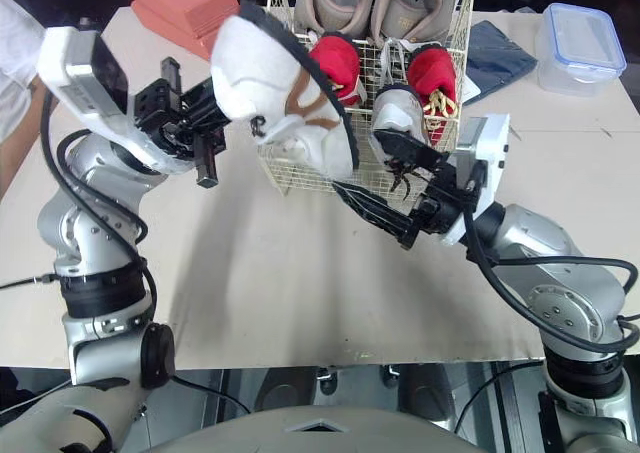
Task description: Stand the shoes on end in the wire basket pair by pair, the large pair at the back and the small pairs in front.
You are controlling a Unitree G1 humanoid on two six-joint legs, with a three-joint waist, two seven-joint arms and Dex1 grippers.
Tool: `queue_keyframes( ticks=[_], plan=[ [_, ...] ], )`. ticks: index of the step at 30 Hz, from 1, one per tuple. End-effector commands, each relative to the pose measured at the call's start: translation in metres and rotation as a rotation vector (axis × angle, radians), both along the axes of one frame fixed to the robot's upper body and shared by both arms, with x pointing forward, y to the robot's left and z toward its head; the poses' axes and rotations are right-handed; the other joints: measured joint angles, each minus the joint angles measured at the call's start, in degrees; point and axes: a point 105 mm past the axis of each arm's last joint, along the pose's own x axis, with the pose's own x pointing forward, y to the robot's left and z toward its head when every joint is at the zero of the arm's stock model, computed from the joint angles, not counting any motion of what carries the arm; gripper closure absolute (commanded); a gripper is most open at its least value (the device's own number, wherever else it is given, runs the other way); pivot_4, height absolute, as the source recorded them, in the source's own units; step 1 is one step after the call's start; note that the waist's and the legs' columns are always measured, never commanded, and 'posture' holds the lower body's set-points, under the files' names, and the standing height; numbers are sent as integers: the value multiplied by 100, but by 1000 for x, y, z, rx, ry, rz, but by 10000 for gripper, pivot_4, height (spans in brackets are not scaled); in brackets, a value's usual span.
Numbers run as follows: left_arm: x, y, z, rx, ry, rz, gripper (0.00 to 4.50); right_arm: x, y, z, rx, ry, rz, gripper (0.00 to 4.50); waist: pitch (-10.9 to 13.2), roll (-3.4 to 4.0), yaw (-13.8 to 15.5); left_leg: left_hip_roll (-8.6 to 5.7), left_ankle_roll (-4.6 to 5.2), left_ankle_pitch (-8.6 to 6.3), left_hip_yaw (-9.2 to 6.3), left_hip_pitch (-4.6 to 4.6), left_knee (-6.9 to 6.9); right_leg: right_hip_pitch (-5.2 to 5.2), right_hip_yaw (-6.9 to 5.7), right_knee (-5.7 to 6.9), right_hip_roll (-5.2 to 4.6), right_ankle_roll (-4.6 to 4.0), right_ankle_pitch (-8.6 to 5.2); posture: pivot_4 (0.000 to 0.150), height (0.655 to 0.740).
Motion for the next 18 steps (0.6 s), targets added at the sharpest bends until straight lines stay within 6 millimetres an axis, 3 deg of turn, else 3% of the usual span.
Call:
queue_keyframes(
  ticks=[1,7,18],
  plan=[
    [-9,3,19,-31,-118,181,45000,-7,-17,17,-3,-109,-36,674,0,0,2,0,0,0,-1,1,0,0,0,1,0,0,0,1500,6860],
    [-8,-7,2,30,-144,350,45000,-8,-40,19,-39,-187,-87,674,-1,0,2,0,0,0,2,6,-1,2,2,2,2,0,0,1500,6860],
    [6,18,-24,40,-123,642,45000,-18,-59,7,-148,-235,-115,674,-1,0,11,2,1,-1,2,4,-1,1,2,0,1,1,-1,1500,6860]
  ],
)
